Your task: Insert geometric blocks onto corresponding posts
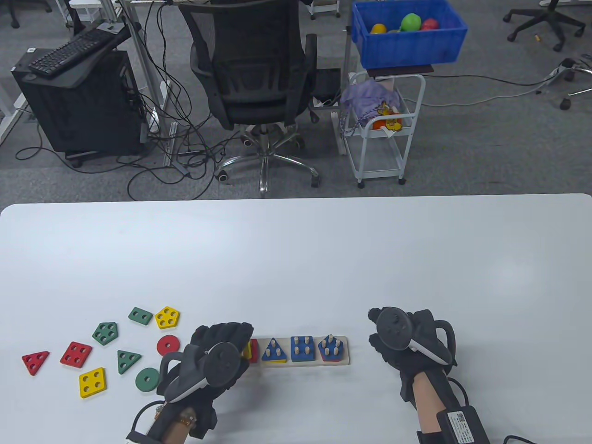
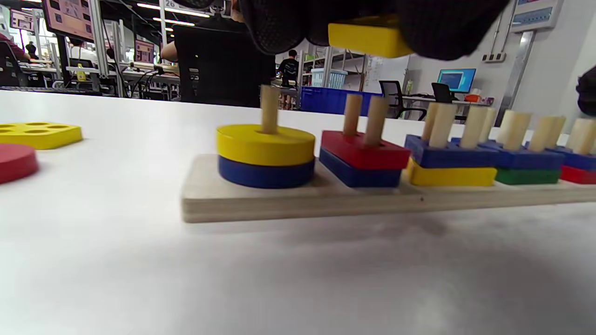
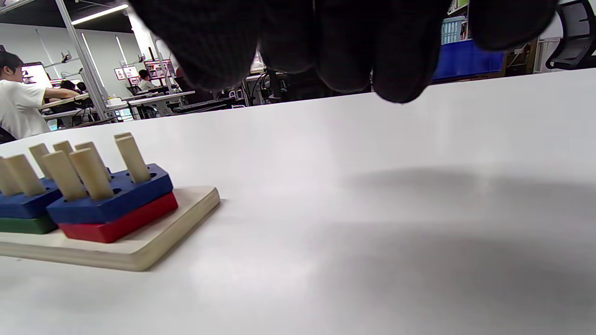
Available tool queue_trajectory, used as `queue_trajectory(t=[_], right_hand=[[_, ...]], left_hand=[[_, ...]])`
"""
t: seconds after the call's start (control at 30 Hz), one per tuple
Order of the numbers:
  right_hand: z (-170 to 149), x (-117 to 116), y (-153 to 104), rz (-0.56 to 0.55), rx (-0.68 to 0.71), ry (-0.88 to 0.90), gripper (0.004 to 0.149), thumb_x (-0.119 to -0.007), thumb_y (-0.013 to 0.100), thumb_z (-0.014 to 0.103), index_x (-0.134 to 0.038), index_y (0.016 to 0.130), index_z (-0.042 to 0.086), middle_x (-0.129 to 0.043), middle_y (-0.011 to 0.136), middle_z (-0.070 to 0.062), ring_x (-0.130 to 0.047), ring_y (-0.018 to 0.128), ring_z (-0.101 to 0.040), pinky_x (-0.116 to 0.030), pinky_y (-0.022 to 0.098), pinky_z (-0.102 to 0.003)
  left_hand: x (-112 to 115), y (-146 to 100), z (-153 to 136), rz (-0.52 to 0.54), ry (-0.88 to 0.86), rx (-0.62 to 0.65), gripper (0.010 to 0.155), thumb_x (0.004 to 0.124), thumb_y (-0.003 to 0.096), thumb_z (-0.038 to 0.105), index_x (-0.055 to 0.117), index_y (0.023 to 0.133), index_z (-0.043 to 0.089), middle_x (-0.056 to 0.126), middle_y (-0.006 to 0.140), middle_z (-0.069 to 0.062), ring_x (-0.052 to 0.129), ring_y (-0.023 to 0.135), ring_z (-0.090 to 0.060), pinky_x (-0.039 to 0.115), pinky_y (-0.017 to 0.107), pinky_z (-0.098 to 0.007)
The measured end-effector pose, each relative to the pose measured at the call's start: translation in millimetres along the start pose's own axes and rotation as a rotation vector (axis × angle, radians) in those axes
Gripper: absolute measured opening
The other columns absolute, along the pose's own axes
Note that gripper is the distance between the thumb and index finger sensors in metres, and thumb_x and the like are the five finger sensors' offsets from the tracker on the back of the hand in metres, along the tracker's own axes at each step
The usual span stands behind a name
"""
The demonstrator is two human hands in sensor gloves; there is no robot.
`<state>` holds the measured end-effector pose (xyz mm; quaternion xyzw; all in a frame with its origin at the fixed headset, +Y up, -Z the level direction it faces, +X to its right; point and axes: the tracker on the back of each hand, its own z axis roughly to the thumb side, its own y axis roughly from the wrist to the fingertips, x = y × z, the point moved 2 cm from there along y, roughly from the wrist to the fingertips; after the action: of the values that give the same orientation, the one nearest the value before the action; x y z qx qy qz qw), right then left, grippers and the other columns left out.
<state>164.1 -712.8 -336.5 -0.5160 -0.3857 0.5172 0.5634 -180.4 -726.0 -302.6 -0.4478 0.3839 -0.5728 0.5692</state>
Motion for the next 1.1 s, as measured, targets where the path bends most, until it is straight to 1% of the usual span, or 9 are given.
queue_trajectory(t=[0.13, 0.4, 0.53, 0.6, 0.73, 0.83, 0.87, 0.97, 1.1], right_hand=[[0, 0, 0, -0.002, 0.000, 0.000, 0.057, -0.079, 0.046, 0.038, -0.066, 0.097, 0.016, -0.073, 0.099, -0.019, -0.081, 0.085, -0.047, -0.062, 0.060, -0.073], [0, -2, 0, 0.013, -0.004, -0.003, 0.057, -0.079, 0.046, 0.038, -0.066, 0.097, 0.016, -0.073, 0.099, -0.019, -0.081, 0.085, -0.047, -0.063, 0.059, -0.073], [-1, -1, -1, 0.014, -0.008, -0.002, 0.057, -0.079, 0.046, 0.038, -0.066, 0.097, 0.016, -0.073, 0.099, -0.019, -0.081, 0.085, -0.047, -0.062, 0.060, -0.073], [-3, 0, -2, 0.010, -0.012, 0.006, 0.057, -0.079, 0.046, 0.038, -0.066, 0.097, 0.016, -0.073, 0.099, -0.019, -0.081, 0.085, -0.047, -0.062, 0.060, -0.073], [-5, 1, -2, 0.006, -0.015, 0.017, 0.057, -0.079, 0.046, 0.038, -0.066, 0.097, 0.016, -0.073, 0.099, -0.020, -0.081, 0.085, -0.047, -0.062, 0.060, -0.073], [-5, 0, -2, 0.012, -0.019, 0.014, 0.056, -0.079, 0.046, 0.038, -0.067, 0.097, 0.016, -0.073, 0.099, -0.019, -0.081, 0.085, -0.047, -0.062, 0.060, -0.073], [-5, 0, -2, 0.014, -0.019, 0.012, 0.057, -0.079, 0.046, 0.038, -0.066, 0.097, 0.016, -0.073, 0.099, -0.020, -0.081, 0.085, -0.047, -0.062, 0.060, -0.073], [-5, 0, -2, 0.018, -0.020, 0.009, 0.057, -0.079, 0.046, 0.038, -0.067, 0.097, 0.016, -0.073, 0.099, -0.019, -0.081, 0.085, -0.047, -0.062, 0.060, -0.073], [-5, 0, -2, 0.022, -0.020, 0.003, 0.057, -0.079, 0.046, 0.039, -0.067, 0.097, 0.016, -0.073, 0.099, -0.019, -0.081, 0.085, -0.047, -0.062, 0.060, -0.073]], left_hand=[[10, 6, 7, -0.025, 0.059, -0.008, 0.069, 0.078, 0.0493, 0.046, 0.046, 0.109, 0.037, 0.050, 0.119, 0.007, 0.058, 0.115, -0.024, 0.043, 0.085, -0.061], [20, 10, 1, -0.035, 0.078, -0.028, 0.067, 0.078, 0.0495, 0.047, 0.047, 0.108, 0.042, 0.048, 0.121, 0.011, 0.051, 0.118, -0.022, 0.041, 0.085, -0.061], [9, 7, -9, -0.038, 0.024, -0.041, 0.074, 0.079, 0.0461, 0.054, 0.043, 0.110, 0.042, 0.043, 0.124, 0.009, 0.051, 0.119, -0.023, 0.043, 0.085, -0.061], [-2, 3, -25, -0.003, -0.025, -0.070, 0.072, 0.078, 0.0464, 0.054, 0.044, 0.110, 0.042, 0.044, 0.124, 0.009, 0.053, 0.118, -0.023, 0.045, 0.084, -0.060], [-18, -9, -79, 0.031, -0.114, -0.223, 0.069, 0.078, 0.0472, 0.052, 0.048, 0.109, 0.041, 0.050, 0.122, 0.008, 0.059, 0.115, -0.023, 0.050, 0.083, -0.058], [-18, -19, -115, -0.005, -0.118, -0.363, 0.067, 0.080, 0.0477, 0.050, 0.052, 0.108, 0.041, 0.055, 0.121, 0.007, 0.062, 0.113, -0.024, 0.052, 0.082, -0.058], [-15, -21, -125, -0.051, -0.101, -0.420, 0.067, 0.080, 0.0478, 0.049, 0.054, 0.108, 0.040, 0.056, 0.120, 0.007, 0.063, 0.113, -0.025, 0.053, 0.081, -0.058], [-3, -21, -139, -0.113, -0.060, -0.488, 0.063, 0.081, 0.0480, 0.047, 0.058, 0.107, 0.040, 0.061, 0.119, 0.007, 0.066, 0.111, -0.026, 0.054, 0.081, -0.057], [10, -15, -139, -0.165, 0.031, -0.524, 0.062, 0.081, 0.0481, 0.047, 0.060, 0.106, 0.041, 0.063, 0.118, 0.007, 0.067, 0.111, -0.025, 0.054, 0.081, -0.057]])
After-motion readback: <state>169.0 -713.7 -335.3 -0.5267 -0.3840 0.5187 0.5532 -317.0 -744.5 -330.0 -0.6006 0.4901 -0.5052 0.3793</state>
